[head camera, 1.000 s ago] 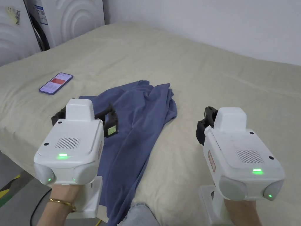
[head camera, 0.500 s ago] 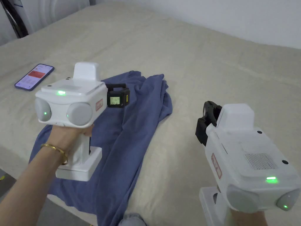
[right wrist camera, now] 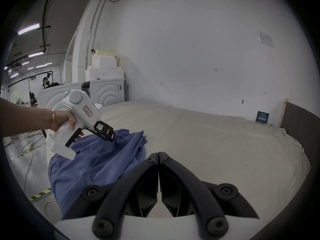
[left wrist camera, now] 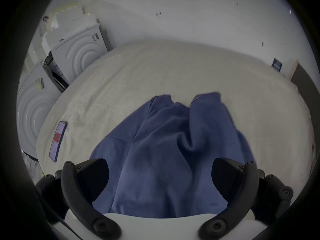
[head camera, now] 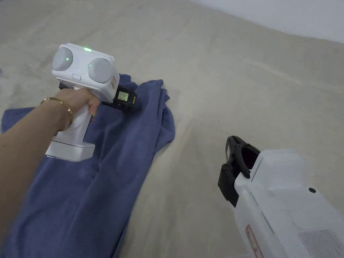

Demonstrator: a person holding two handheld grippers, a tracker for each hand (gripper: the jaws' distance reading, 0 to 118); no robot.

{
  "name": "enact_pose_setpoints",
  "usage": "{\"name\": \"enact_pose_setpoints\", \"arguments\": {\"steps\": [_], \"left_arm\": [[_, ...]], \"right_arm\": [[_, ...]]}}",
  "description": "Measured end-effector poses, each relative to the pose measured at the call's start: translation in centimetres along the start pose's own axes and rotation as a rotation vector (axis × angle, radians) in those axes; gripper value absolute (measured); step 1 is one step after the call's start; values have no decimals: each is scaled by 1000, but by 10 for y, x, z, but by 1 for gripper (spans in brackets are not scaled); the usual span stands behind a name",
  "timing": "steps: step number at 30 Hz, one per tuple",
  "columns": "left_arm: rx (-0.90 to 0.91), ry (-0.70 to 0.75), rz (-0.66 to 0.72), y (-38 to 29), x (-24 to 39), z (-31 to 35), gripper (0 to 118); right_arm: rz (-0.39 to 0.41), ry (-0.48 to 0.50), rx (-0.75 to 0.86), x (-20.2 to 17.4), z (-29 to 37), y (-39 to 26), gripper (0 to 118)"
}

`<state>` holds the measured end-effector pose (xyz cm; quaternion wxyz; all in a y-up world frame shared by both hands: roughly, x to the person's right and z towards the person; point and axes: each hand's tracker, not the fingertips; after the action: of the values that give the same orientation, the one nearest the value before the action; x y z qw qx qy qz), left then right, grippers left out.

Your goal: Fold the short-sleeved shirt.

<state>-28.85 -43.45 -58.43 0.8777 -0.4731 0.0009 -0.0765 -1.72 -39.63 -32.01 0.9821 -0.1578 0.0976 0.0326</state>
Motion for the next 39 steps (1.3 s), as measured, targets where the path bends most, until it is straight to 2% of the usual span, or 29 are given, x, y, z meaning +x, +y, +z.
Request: {"name": "enact_pose_setpoints", "arguments": {"steps": [4,6,9,10,11,12,13,15,16,21,24,29,36,39], "left_arm": [[-41,23,-11,4,9,-40,117],[-77,8,-13,4,14,-53,103],[-95,1,8,4,16,-62,93],[-111,-8,25,6,15,-60,80],[-139,-67,51,9,11,-59,50],[-140,-187,80,10,8,-52,29],[-126,-141,60,10,10,-49,0],[-130,-28,-48,9,17,-51,0],[-120,-70,-34,7,21,-50,0],[1,25,-44,-4,38,-32,0],[109,49,28,-14,35,-2,0],[225,65,87,-20,24,60,0],[345,56,134,-10,10,171,0],[402,41,135,-7,6,216,0]], "right_arm": [[10,-21,-28,14,-13,-15,0],[6,-32,-49,22,-18,-24,0],[-10,-51,-79,32,-20,-35,0],[-16,-59,-89,36,-21,-40,0],[-28,-67,-99,38,-22,-43,0],[-43,-73,-109,40,-22,-45,0],[-59,-79,-118,41,-21,-47,0],[-90,-77,-125,42,-18,-49,0],[-91,-76,-125,41,-14,-48,0],[-59,-82,-121,41,5,-39,0],[-61,-104,-86,45,23,-31,0],[-85,-123,-42,50,58,-16,0],[-55,-152,41,50,129,3,0],[-65,-181,91,54,160,11,0]]}}
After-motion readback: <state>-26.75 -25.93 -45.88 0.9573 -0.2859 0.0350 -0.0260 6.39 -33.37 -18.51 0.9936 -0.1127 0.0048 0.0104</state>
